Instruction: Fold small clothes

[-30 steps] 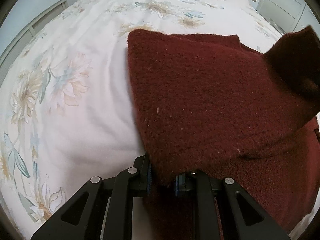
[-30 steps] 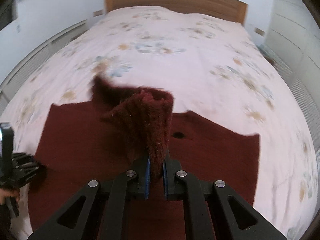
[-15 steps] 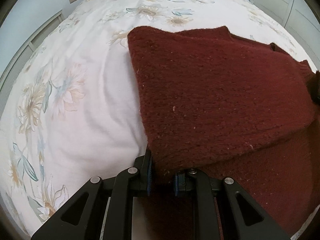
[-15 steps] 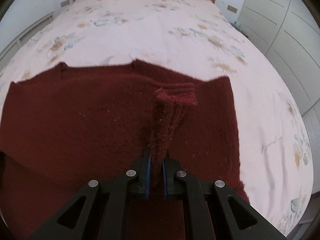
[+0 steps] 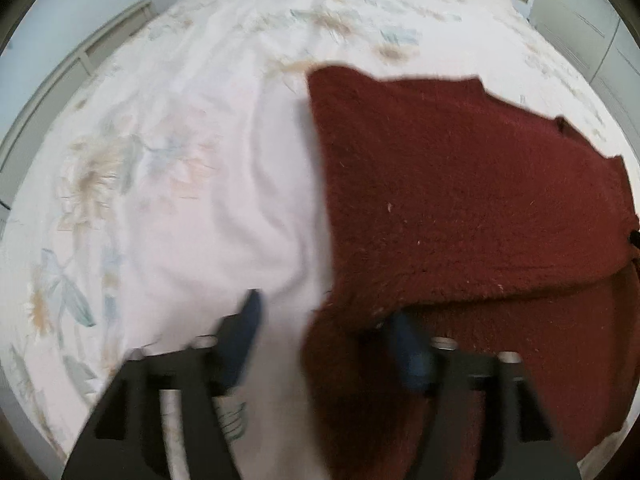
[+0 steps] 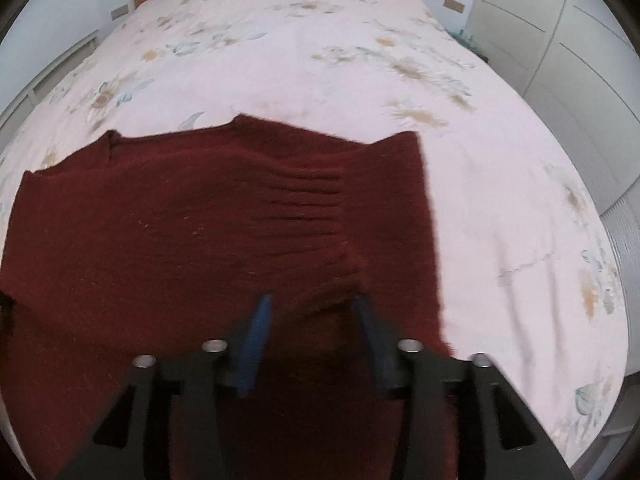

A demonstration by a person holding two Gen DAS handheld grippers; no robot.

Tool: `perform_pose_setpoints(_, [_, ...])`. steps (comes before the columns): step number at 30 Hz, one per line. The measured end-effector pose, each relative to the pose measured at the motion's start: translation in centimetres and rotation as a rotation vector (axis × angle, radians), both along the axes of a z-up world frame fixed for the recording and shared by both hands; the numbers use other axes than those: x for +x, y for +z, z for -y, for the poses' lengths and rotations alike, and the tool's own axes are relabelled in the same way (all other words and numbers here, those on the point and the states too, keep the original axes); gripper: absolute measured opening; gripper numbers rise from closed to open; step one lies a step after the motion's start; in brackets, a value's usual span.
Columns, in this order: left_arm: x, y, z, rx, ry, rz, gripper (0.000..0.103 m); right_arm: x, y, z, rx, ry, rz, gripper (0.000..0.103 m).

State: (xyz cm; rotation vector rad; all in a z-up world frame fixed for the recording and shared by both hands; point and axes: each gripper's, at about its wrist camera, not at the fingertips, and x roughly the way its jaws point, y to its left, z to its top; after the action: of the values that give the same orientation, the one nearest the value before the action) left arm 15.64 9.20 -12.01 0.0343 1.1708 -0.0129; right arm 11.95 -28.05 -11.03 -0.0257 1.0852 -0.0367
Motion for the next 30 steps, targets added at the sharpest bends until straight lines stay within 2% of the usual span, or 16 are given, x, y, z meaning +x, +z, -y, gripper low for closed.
perform_pose_setpoints(1, [-0.2, 0.5, -0.1, -0.002, 0.004, 0.008, 0.087, -0.2, 0.6, 0.5, 0.005, -0.002, 0.009, 0.073])
perform_pose_setpoints(2, [-0.5, 1.2, -0.3, -0.006, 0.009, 0.023, 0.092, -0.4, 1.0, 0.8, 0.01, -0.002, 0.015, 0.079])
perform_pose_setpoints(3, [-0.8, 1.9, -0.4, -0.011, 0.011, 0.037, 0.099, -0.5, 1.4, 1.0, 0.015, -0.002, 0.023, 0.081])
perform_pose_setpoints(7, [-0.9, 4.3, 1.1, -0.004, -0.026, 0.1, 0.102, -0.7, 3.3, 0.5, 0.035, 0.025, 0.063, 0.089])
perform_pose_setpoints(9, [-0.6, 4.8, 2.3, -0.021, -0.04, 0.125, 0.102, -0.5, 3.8, -0.6, 0.052, 0.053, 0.072, 0.103])
perform_pose_setpoints(14, [0.7, 4.3, 6.2, 0.002, -0.094, 0.203, 0.102, -0.1, 3.3, -4.4, 0.014, 0.145, 0.085, 0.103])
perform_pose_setpoints(17, [2.2, 2.1, 8.3, -0.017, -0.105, 0.168, 0.102, 0.1, 2.1, -6.5, -0.001, 0.178, 0.08, 0.103])
perform_pose_setpoints(21, [3.4, -1.6, 10.7, 0.057, -0.14, 0.114, 0.102, 0.4, -0.7, -7.9, -0.038, 0.191, 0.052, 0.103])
perform_pose_setpoints(24, [3.5, -3.8, 10.7, 0.066, -0.129, 0.108, 0.103, 0.7, -3.3, -7.8, -0.078, 0.193, 0.012, 0.103])
perform_pose_setpoints(30, [2.7, -4.0, 7.6, -0.011, -0.09, 0.122, 0.102, 1.4, -4.1, -4.7, -0.044, 0.135, 0.011, 0.103])
